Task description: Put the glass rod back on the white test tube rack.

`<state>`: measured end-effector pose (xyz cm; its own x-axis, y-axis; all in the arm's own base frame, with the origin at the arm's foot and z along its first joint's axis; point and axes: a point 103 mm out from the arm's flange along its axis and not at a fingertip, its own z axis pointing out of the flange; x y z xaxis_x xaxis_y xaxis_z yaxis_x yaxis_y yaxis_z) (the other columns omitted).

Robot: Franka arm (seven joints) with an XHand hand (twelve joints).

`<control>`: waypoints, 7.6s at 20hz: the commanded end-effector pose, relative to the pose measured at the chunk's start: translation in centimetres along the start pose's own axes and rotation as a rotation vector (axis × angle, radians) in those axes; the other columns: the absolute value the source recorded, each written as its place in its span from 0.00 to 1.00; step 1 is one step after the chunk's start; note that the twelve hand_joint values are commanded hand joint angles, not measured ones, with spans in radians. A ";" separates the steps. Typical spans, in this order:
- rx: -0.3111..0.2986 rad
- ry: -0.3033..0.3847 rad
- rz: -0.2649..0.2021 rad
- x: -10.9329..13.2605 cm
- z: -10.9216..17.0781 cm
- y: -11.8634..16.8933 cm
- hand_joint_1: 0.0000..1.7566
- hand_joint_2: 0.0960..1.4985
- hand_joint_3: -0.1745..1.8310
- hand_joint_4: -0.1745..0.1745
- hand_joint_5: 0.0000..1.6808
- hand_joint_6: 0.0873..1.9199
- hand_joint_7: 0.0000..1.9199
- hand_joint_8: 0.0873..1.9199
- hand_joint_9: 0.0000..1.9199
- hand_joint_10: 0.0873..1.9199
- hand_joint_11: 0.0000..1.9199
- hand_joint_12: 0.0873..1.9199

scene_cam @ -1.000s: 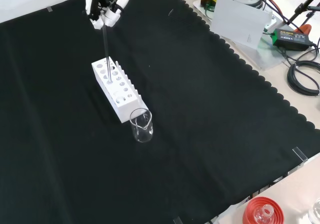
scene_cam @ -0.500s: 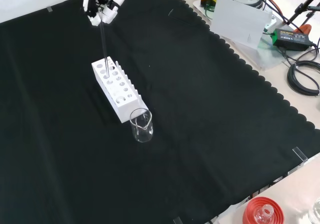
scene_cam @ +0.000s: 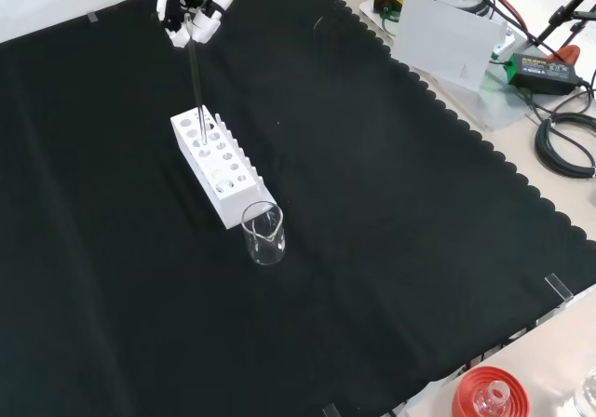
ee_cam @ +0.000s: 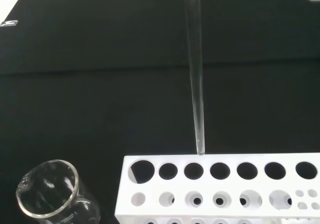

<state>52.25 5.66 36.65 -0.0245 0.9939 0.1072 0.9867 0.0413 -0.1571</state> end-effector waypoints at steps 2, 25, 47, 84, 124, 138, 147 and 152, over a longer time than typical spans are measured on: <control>0.018 -0.016 0.005 -0.2 1.3 -1.2 0.74 0.69 0.06 0.00 0.62 0.32 0.66 0.38 0.92 0.16 0.82 0.30; 0.017 -0.010 -0.004 0.1 1.6 -2.3 0.74 0.69 0.06 0.00 0.62 0.31 0.66 0.38 0.92 0.16 0.82 0.30; 0.031 -0.025 -0.019 1.4 2.1 -2.7 0.74 0.69 0.06 0.00 0.62 0.31 0.66 0.38 0.92 0.16 0.82 0.30; 0.076 -0.005 -0.018 0.6 3.6 -1.2 0.74 0.69 0.06 0.00 0.62 0.31 0.66 0.38 0.92 0.16 0.82 0.30; 0.118 -0.033 -0.030 1.5 6.1 -0.5 0.74 0.69 0.06 0.00 0.62 0.31 0.67 0.38 0.92 0.16 0.82 0.30; 0.153 -0.052 -0.051 3.0 8.5 1.0 0.74 0.69 0.06 0.00 0.62 0.31 0.67 0.37 0.92 0.15 0.82 0.30; 0.168 -0.054 -0.056 3.0 9.6 1.4 0.74 0.69 0.06 0.00 0.62 0.31 0.67 0.37 0.93 0.15 0.82 0.30; 0.172 -0.052 -0.054 2.8 9.8 1.5 0.74 0.69 0.06 0.00 0.62 0.31 0.67 0.37 0.93 0.15 0.82 0.30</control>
<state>52.08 9.63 27.25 -0.0911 0.9935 0.0677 0.9425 0.1080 -0.3163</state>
